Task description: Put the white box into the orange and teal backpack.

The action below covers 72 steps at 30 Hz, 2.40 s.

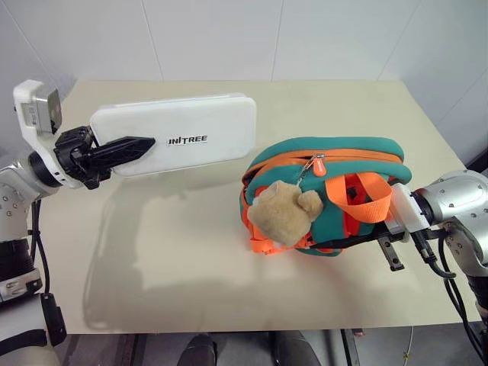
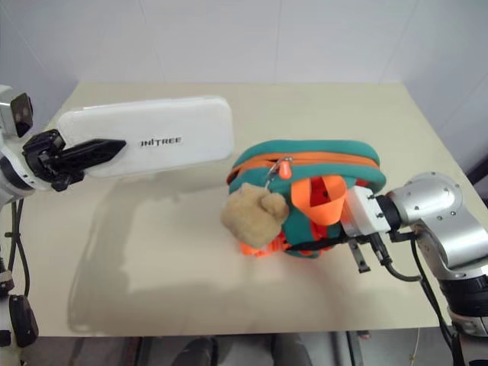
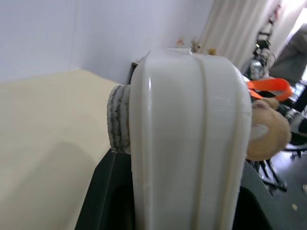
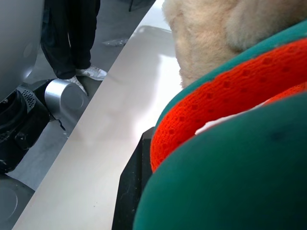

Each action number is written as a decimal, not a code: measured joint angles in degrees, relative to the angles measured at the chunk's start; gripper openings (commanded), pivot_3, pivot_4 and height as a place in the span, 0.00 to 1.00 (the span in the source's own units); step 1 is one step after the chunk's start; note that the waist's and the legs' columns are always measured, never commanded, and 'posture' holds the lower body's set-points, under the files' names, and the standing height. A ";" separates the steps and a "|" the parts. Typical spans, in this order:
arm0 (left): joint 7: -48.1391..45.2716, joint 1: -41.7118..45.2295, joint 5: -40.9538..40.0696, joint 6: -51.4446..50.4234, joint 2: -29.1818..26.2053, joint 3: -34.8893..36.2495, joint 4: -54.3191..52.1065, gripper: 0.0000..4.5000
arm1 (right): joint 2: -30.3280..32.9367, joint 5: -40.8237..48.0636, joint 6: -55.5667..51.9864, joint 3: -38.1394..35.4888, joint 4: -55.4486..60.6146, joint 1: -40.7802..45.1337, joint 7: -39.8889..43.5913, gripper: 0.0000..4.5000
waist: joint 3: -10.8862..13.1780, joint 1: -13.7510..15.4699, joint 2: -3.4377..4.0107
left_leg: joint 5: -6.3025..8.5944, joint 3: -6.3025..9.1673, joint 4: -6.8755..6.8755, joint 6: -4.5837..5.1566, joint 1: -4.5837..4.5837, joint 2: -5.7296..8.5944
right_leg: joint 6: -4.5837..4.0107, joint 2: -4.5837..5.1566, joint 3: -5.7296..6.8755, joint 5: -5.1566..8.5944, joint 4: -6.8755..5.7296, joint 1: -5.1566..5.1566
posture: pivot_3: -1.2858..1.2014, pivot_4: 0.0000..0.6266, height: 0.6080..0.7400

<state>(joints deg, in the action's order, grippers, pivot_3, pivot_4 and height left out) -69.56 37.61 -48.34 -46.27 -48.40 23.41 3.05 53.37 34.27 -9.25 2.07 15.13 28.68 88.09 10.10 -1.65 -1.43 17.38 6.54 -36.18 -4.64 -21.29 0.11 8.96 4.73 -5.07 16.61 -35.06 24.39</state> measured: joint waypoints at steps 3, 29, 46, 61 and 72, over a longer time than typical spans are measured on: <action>-0.74 -1.69 -1.17 1.89 -0.18 1.75 -2.85 0.28 | 0.00 -0.04 0.12 0.09 -0.01 0.16 0.00 0.11 | 0.00 -0.02 0.00 | 0.00 0.00 0.00 0.00 0.00 -0.01 | 0.00 0.00 0.00 0.00 0.00 0.00 | 0.52 0.24 1.00; -1.79 -5.83 3.05 12.93 -1.63 -5.63 -8.69 0.28 | -1.38 -0.55 0.23 2.16 -3.36 3.77 -0.01 0.11 | 0.01 0.06 0.01 | 0.22 -0.02 -0.22 0.41 0.04 -0.01 | -0.03 -0.02 0.00 -0.03 -0.01 -0.07 | 0.52 0.24 1.00; -7.30 6.60 11.80 22.40 2.79 -18.87 -5.42 0.28 | -2.47 -1.41 0.17 3.22 -2.85 4.37 -0.03 0.11 | 0.01 -0.09 0.01 | 0.22 -0.06 -0.35 0.41 0.03 -0.02 | 0.00 -0.06 0.00 -0.04 -0.06 -0.12 | 0.52 0.24 1.00; 11.10 11.16 27.99 21.71 19.36 -32.55 -4.26 0.28 | -4.66 -2.82 0.22 4.46 -5.57 6.72 -0.03 0.11 | 0.01 0.08 0.01 | 0.37 -0.04 -0.94 0.67 0.08 0.01 | 0.19 -0.06 -0.01 -0.21 0.01 -0.49 | 0.52 0.24 1.00; 19.23 14.86 29.72 9.36 25.95 -33.95 -0.49 0.28 | -5.48 -3.56 0.23 4.46 -6.21 7.27 -0.11 0.11 | 0.02 0.14 0.02 | 0.41 -0.03 -0.98 0.74 0.13 0.03 | 0.21 -0.06 -0.01 -0.22 0.02 -0.57 | 0.52 0.24 1.00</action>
<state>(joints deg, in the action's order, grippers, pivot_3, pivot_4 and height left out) -50.33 52.47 -18.62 -36.91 -22.45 -10.54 2.56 47.89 30.71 -9.03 6.52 8.92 35.95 87.98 10.11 -1.51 -1.41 17.79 6.51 -37.16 -3.90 -21.15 0.14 9.17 4.68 -5.08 16.39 -35.04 23.82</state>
